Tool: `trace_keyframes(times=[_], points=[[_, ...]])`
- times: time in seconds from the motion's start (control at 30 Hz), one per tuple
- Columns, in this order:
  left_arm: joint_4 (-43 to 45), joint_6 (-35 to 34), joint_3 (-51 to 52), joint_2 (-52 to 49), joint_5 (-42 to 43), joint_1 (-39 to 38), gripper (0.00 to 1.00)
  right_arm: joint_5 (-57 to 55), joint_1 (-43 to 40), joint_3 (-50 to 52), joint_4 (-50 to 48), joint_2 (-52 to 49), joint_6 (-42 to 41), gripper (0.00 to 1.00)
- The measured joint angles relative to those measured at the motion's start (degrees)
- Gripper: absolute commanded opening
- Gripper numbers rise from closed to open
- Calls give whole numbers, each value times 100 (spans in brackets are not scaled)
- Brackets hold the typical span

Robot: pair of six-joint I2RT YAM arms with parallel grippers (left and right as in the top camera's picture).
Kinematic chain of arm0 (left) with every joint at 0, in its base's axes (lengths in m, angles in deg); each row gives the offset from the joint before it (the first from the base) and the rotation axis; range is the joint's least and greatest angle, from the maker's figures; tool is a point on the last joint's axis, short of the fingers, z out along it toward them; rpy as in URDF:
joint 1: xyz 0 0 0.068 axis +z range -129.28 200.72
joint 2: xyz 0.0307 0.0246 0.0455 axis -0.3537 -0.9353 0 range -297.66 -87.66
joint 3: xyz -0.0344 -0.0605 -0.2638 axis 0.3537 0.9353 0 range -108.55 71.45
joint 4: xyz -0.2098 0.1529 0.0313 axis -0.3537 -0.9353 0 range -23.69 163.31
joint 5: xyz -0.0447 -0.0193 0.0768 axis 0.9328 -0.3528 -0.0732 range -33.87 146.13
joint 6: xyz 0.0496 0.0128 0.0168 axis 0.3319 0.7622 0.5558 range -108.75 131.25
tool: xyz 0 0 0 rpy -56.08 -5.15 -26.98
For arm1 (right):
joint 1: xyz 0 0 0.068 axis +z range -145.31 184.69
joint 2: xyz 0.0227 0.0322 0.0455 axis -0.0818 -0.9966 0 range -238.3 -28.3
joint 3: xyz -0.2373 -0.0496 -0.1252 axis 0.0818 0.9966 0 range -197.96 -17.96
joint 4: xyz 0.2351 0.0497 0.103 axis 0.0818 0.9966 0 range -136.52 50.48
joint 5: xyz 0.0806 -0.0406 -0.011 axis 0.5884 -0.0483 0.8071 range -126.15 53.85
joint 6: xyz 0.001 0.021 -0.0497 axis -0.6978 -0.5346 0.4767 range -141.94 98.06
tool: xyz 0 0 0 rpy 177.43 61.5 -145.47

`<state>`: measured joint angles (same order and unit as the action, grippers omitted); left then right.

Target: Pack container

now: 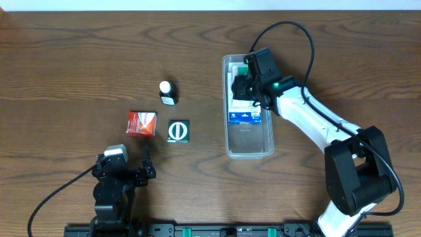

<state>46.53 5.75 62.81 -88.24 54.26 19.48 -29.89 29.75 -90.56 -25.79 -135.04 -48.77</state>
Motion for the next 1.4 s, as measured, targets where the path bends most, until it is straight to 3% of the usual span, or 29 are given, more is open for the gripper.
trace_keyframes(times=[0.1, 0.47, 0.63, 0.83, 0.9, 1.13, 1.4], points=[[0, 0, 0, 0, 0, 2, 98, 138, 17, -4, -157, 0, 131, 73], [0, 0, 0, 0, 0, 2, 98, 304, -63, -2, -48, 179, 516, 65], [0, 0, 0, 0, 0, 2, 98, 310, -319, -2, 411, 1189, 636, 74], [0, 0, 0, 0, 0, 0, 98, 138, -1300, -46, 1558, 3086, 675, 88], [0, 0, 0, 0, 0, 2, 98, 76, -1742, -52, 1947, 3432, 614, 99], [0, 0, 0, 0, 0, 2, 98, -44, -3091, -50, 2833, 3735, 490, 99], [306, -2, 44, 0, 2, 2, 98, -50, -3241, -50, 3005, 3727, 476, 99]])
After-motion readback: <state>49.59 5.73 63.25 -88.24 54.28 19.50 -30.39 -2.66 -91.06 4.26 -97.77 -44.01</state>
